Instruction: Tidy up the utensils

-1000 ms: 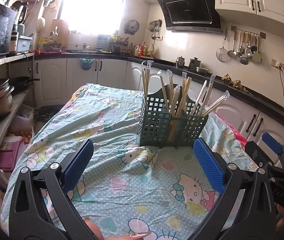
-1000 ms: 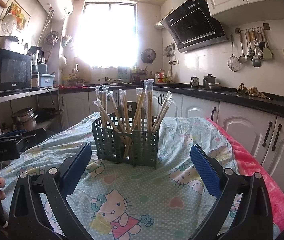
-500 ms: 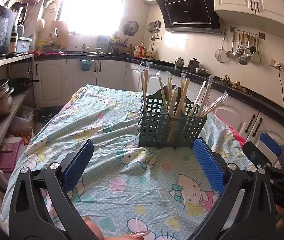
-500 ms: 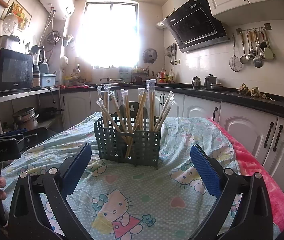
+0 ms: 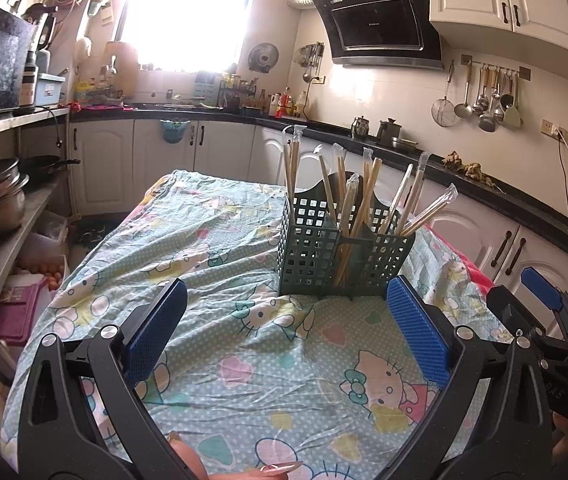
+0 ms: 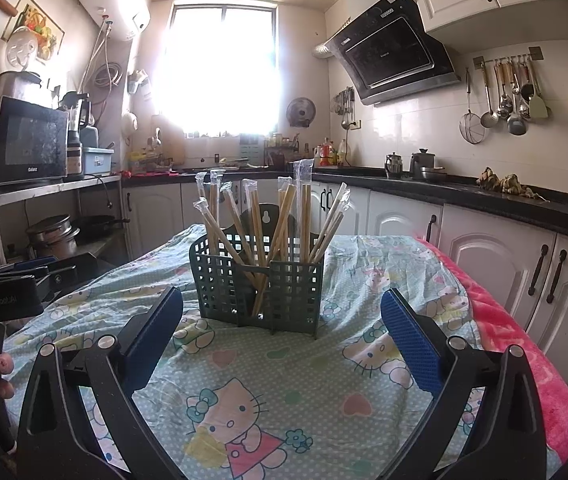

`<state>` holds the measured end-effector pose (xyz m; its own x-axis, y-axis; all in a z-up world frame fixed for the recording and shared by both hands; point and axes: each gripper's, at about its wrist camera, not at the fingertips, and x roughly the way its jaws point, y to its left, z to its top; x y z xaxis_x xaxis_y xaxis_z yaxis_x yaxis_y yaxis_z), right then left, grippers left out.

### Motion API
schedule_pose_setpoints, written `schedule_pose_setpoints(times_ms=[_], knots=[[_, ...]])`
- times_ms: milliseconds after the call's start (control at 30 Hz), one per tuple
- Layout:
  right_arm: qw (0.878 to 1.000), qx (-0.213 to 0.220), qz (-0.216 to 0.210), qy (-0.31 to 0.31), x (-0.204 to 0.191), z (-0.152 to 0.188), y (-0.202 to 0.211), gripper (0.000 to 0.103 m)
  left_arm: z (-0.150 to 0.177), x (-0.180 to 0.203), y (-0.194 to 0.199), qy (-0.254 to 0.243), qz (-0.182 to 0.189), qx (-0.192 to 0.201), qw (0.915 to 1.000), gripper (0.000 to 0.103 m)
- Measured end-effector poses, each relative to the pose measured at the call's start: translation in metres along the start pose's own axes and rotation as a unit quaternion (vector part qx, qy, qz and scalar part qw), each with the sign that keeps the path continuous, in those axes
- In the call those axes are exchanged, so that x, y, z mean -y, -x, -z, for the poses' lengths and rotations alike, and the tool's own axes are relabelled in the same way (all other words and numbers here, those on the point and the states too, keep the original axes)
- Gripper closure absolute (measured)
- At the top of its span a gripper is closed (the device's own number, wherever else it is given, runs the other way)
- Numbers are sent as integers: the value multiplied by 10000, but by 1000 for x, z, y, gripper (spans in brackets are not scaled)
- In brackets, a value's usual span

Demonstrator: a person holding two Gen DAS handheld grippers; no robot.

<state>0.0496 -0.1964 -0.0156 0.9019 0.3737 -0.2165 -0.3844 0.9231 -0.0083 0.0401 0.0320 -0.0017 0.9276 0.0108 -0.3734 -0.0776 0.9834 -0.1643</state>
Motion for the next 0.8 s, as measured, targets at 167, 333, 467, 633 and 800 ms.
schedule_pose_setpoints(times_ms=[167, 333, 467, 633, 800], knots=[[10000, -4, -13, 0, 0, 0, 0, 6, 0, 0, 0, -12, -16, -2, 10000, 11], [10000, 0, -13, -1, -1, 1, 0, 6, 1, 0, 0, -7, -25, -9, 10000, 11], [10000, -6, -10, -1, -1, 1, 0, 6, 1, 1, 0, -12, -25, -3, 10000, 11], [10000, -21, -15, 11, -2, 1, 0, 6, 1, 0, 0, -15, -28, -8, 10000, 11], [10000, -1, -16, 12, -1, 1, 0, 6, 1, 0, -1, -36, -23, -48, 10000, 11]])
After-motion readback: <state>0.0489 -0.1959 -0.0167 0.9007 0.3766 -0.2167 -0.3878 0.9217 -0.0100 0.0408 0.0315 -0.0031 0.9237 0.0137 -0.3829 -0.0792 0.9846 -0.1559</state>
